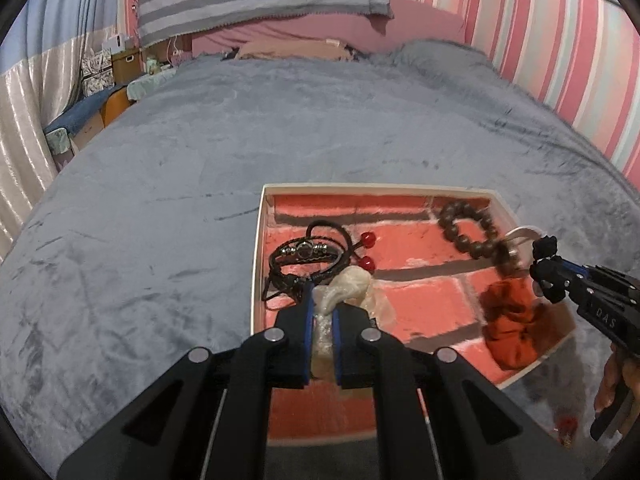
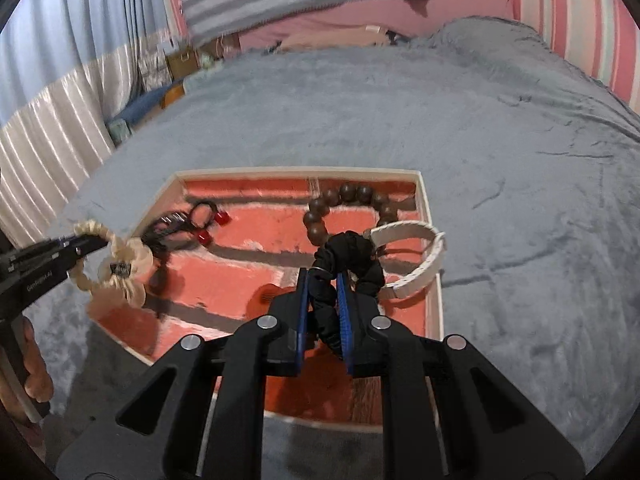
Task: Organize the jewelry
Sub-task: 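Carry both scrunchies into the tray and open both tools, then move both tools toward the black claw clip and red string bracelet, then grasp black claw clip with left tool while right tool grasps red string bracelet, then carry claw clip and red bracelet into the tray and open both tools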
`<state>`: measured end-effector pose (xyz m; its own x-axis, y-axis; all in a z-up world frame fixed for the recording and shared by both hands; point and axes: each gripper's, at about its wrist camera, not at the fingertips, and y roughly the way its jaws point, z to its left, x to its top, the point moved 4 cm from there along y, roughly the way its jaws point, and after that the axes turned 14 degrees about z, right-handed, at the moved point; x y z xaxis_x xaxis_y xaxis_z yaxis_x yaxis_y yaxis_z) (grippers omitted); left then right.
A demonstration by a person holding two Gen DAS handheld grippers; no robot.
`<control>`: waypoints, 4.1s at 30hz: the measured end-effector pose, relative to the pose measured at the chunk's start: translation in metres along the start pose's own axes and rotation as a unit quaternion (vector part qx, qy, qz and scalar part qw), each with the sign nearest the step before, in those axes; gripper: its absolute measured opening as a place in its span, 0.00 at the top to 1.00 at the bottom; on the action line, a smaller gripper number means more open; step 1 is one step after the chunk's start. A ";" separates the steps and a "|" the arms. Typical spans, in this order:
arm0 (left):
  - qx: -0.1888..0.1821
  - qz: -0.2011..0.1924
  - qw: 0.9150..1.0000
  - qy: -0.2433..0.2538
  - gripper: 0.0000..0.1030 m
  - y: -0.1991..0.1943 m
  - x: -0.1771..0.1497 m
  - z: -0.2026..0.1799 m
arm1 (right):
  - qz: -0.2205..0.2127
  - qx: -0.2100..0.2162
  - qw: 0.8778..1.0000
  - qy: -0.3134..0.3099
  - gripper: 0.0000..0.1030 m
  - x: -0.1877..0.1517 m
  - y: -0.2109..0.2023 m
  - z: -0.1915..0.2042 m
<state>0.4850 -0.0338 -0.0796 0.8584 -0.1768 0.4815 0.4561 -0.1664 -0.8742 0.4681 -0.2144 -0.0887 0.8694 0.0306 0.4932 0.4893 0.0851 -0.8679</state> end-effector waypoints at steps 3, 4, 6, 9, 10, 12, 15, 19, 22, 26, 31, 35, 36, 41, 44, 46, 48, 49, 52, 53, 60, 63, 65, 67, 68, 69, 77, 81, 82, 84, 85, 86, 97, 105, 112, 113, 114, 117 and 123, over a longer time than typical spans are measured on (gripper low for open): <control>0.006 0.016 1.000 -0.004 0.92 0.019 0.001 0.004 | 0.013 -0.006 1.000 0.000 0.86 -0.003 0.018 -0.002; 0.006 0.018 1.000 -0.005 0.92 0.024 0.000 0.005 | 0.016 -0.007 1.000 0.000 0.86 -0.004 0.022 -0.003; 0.012 0.019 1.000 -0.005 0.90 0.028 -0.003 0.007 | 0.023 -0.010 1.000 0.000 0.86 -0.007 0.029 -0.003; 0.022 0.019 1.000 -0.001 0.90 0.030 -0.008 0.006 | 0.025 -0.016 1.000 0.001 0.85 -0.010 0.033 -0.002; 0.023 0.021 1.000 -0.002 0.90 0.031 -0.009 0.005 | 0.026 -0.017 1.000 0.001 0.83 -0.011 0.034 -0.002; 0.024 0.020 1.000 -0.002 0.68 0.029 -0.012 0.004 | 0.024 -0.020 1.000 0.002 0.74 -0.012 0.032 -0.002; 0.034 -0.002 0.999 0.001 0.39 0.017 -0.016 0.003 | 0.018 -0.012 1.000 0.002 0.51 -0.012 0.022 -0.002; 0.025 -0.002 1.000 -0.005 0.39 0.006 -0.015 0.003 | 0.010 -0.006 1.000 0.004 0.36 -0.011 0.002 -0.004; 0.016 -0.014 1.000 -0.011 0.34 -0.011 -0.018 0.004 | -0.009 -0.005 1.000 0.005 0.17 -0.013 -0.019 -0.007; 0.009 -0.031 0.999 -0.019 0.20 -0.037 -0.026 0.008 | -0.025 -0.022 0.999 -0.002 0.04 -0.024 -0.047 -0.011; 0.009 -0.055 0.998 -0.027 0.11 -0.067 -0.054 0.010 | -0.050 -0.048 0.998 -0.004 0.04 -0.061 -0.075 -0.018; 0.010 -0.056 0.998 -0.031 0.11 -0.081 -0.084 0.006 | -0.066 -0.076 0.995 0.000 0.04 -0.100 -0.088 -0.022; 0.011 -0.058 0.998 -0.032 0.11 -0.084 -0.093 0.004 | -0.069 -0.082 0.994 0.001 0.04 -0.109 -0.090 -0.023; 0.021 -0.072 0.997 -0.032 0.05 -0.095 -0.133 -0.011 | -0.063 -0.087 0.994 0.006 0.04 -0.154 -0.092 -0.025; 0.015 -0.063 0.998 -0.026 0.05 -0.095 -0.155 -0.024 | -0.038 -0.084 0.996 0.003 0.04 -0.175 -0.082 -0.023; 0.009 -0.056 0.998 -0.025 0.05 -0.091 -0.163 -0.030 | -0.028 -0.094 0.995 -0.004 0.04 -0.185 -0.075 -0.021; 0.005 -0.048 0.998 -0.028 0.05 -0.084 -0.173 -0.037 | -0.020 -0.105 0.994 -0.006 0.04 -0.195 -0.067 -0.020; 0.001 -0.040 0.999 -0.029 0.05 -0.079 -0.179 -0.040 | -0.014 -0.104 0.994 -0.005 0.04 -0.199 -0.063 -0.019; 0.003 -0.027 0.999 -0.029 0.05 -0.067 -0.193 -0.048 | -0.010 -0.105 0.994 -0.001 0.04 -0.204 -0.057 -0.019; 0.008 -0.026 0.999 -0.026 0.05 -0.064 -0.195 -0.050 | -0.013 -0.107 0.994 0.001 0.04 -0.205 -0.057 -0.019; 0.014 -0.031 0.999 -0.009 0.05 -0.058 -0.197 -0.056 | -0.011 -0.097 0.995 0.015 0.07 -0.205 -0.052 -0.024; 0.014 -0.024 1.000 -0.006 0.05 -0.050 -0.197 -0.058 | -0.002 -0.093 0.995 0.016 0.17 -0.206 -0.045 -0.023; 0.014 -0.022 1.000 -0.007 0.05 -0.046 -0.196 -0.057 | 0.002 -0.089 0.996 0.017 0.26 -0.205 -0.042 -0.023; 0.016 -0.024 0.999 -0.014 0.05 -0.045 -0.194 -0.055 | 0.001 -0.081 0.996 0.023 0.29 -0.205 -0.040 -0.024; 0.013 -0.024 0.999 -0.016 0.06 -0.044 -0.194 -0.054 | 0.000 -0.079 0.997 0.026 0.32 -0.205 -0.040 -0.026; 0.010 -0.023 1.000 -0.018 0.11 -0.043 -0.193 -0.053 | 0.000 -0.077 0.997 0.028 0.33 -0.205 -0.040 -0.026; -0.017 -0.004 1.000 -0.018 0.54 -0.032 -0.192 -0.052 | -0.002 -0.062 0.997 0.039 0.68 -0.204 -0.039 -0.031; -0.016 -0.006 1.000 -0.013 0.57 -0.033 -0.193 -0.054 | -0.001 -0.061 0.997 0.040 0.81 -0.204 -0.039 -0.032; -0.019 -0.006 1.000 -0.013 0.62 -0.033 -0.193 -0.054 | -0.002 -0.062 0.997 0.039 0.85 -0.203 -0.040 -0.032; -0.028 -0.005 0.999 -0.015 0.64 -0.033 -0.193 -0.053 | -0.004 -0.063 0.997 0.039 0.88 -0.203 -0.040 -0.031; -0.030 -0.005 0.999 -0.017 0.64 -0.033 -0.193 -0.052 | -0.007 -0.063 0.997 0.039 0.91 -0.203 -0.042 -0.031; -0.032 -0.005 0.999 -0.018 0.64 -0.034 -0.193 -0.052 | -0.009 -0.062 0.997 0.039 0.92 -0.202 -0.043 -0.031; -0.039 -0.038 0.998 -0.012 0.64 -0.066 -0.165 -0.047 | -0.055 -0.041 0.997 0.040 0.93 -0.173 -0.074 -0.029; -0.039 -0.076 0.996 -0.004 0.64 -0.090 -0.084 -0.043 | -0.100 -0.029 0.994 0.032 0.93 -0.091 -0.098 -0.021; -0.007 -0.066 0.998 -0.002 0.64 -0.058 -0.020 -0.032 | -0.103 -0.026 0.994 0.017 0.93 -0.013 -0.080 -0.009; -0.005 -0.058 0.998 -0.001 0.64 -0.048 -0.011 -0.030 | -0.100 -0.026 0.995 0.014 0.93 -0.004 -0.073 -0.007; 0.001 -0.055 0.998 -0.002 0.64 -0.040 -0.006 -0.028 | -0.097 -0.028 0.995 0.011 0.93 0.001 -0.068 -0.006; 0.019 -0.038 0.999 -0.001 0.64 -0.014 0.003 -0.026 | -0.083 -0.038 0.996 0.004 0.93 0.015 -0.042 -0.004; 0.020 -0.013 1.000 -0.017 0.64 0.027 0.011 -0.018 | -0.061 -0.052 0.997 0.008 0.93 0.019 0.002 -0.008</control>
<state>0.5026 -0.0577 -0.0962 0.8534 -0.1399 0.5021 0.4866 -0.1316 -0.8636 0.4863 -0.2219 -0.0810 0.8039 0.0108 0.5947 0.5948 -0.0158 -0.8037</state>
